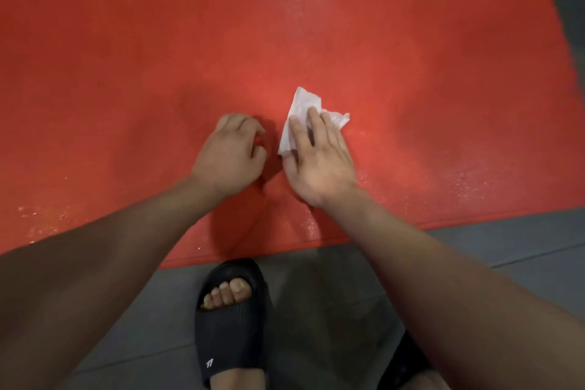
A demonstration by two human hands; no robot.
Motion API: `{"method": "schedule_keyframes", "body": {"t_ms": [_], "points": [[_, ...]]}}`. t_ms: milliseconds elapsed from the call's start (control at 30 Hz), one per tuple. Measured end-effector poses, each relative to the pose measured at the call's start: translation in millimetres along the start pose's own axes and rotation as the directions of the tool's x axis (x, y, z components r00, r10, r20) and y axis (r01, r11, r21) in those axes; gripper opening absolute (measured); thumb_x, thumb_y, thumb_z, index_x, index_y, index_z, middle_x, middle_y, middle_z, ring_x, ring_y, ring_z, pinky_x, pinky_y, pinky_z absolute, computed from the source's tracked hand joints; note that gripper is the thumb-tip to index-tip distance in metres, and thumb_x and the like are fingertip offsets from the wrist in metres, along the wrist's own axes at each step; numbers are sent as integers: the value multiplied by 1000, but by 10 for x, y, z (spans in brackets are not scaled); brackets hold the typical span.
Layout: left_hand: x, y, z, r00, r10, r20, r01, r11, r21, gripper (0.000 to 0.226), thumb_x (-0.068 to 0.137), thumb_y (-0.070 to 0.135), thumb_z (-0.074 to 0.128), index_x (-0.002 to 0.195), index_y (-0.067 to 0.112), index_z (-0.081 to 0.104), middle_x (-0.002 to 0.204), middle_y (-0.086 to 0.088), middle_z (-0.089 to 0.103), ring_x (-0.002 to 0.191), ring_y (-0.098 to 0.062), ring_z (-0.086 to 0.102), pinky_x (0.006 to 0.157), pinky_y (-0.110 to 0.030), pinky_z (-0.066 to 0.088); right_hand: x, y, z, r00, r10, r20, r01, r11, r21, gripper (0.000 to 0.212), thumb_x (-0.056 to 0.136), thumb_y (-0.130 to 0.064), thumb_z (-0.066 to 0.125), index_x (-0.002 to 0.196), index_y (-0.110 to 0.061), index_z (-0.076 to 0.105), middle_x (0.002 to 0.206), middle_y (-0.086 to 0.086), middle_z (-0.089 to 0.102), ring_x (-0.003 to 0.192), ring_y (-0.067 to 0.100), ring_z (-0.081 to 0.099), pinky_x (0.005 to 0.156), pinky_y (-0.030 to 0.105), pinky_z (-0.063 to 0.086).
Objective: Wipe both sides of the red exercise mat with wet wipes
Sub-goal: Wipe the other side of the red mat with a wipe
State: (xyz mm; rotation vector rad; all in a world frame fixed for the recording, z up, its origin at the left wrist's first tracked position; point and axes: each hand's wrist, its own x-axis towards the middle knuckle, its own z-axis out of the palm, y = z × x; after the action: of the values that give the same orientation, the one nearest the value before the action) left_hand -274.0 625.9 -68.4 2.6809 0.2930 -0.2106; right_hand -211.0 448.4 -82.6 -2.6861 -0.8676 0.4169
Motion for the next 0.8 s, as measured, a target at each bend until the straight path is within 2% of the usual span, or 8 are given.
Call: {"method": "schedule_keyframes", "body": {"t_ms": [100,300,433,500,600,700,733,800], "points": [[-58,-62,28,1000,13,-2,-13,1000,15,49,79,32,40,112,7,65,121,-14,61,121,-35,50,109,-37,36,9,-17,176,998,35,54,-30,995,-91,72,98,-54,29,159,-19,16,166,14,4,153,34,-2,123,49,1],[-96,-91,42,999,28,42,-29,999,16,50,78,32,42,117,7,64,133,-13,56,131,-32,46,115,-38,34,8,437,-48,978,-119,172,163,949,-270,78,99,-61,19,159,-13,4,167,5,-3,153,23,-7,125,41,3],[-112,-122,36,998,44,39,-45,999,26,52,78,31,41,117,6,63,134,-15,56,130,-33,48,115,-39,35,166,723,-226,971,209,115,-169,943,-286,83,98,-63,12,158,-6,0,166,13,-6,153,27,-8,125,42,-1],[-108,-123,27,998,54,33,-55,998,35,52,77,31,40,116,6,63,133,-14,57,129,-33,49,114,-40,37,214,591,-178,954,281,101,-248,935,-254,86,97,-63,11,157,-2,1,164,20,-4,152,33,-8,124,46,-3],[-83,-157,10,998,61,13,-61,997,53,50,78,32,41,116,7,63,130,-14,58,125,-34,50,113,-41,37,95,225,-46,988,10,155,26,974,-226,86,96,-59,17,156,2,5,163,25,4,152,38,0,123,50,1],[-84,-231,13,999,47,-13,-46,996,71,50,78,33,41,116,8,63,129,-13,58,122,-35,50,111,-40,37,-106,167,-29,910,-301,283,364,910,-201,78,99,-56,26,158,-7,11,166,12,3,153,28,-1,125,42,3],[-93,-261,13,999,39,-20,-38,996,76,51,78,33,41,116,8,63,129,-13,58,122,-35,49,111,-40,36,-88,248,-54,912,-310,269,373,899,-228,75,100,-54,26,158,-9,12,166,10,4,154,25,1,125,41,3],[-121,-316,13,999,27,-24,-25,996,82,51,77,32,42,117,8,62,132,-12,56,124,-34,48,112,-39,35,15,434,-106,970,-163,182,211,935,-286,72,101,-51,24,159,-10,9,166,10,5,153,25,2,125,41,2]]}}
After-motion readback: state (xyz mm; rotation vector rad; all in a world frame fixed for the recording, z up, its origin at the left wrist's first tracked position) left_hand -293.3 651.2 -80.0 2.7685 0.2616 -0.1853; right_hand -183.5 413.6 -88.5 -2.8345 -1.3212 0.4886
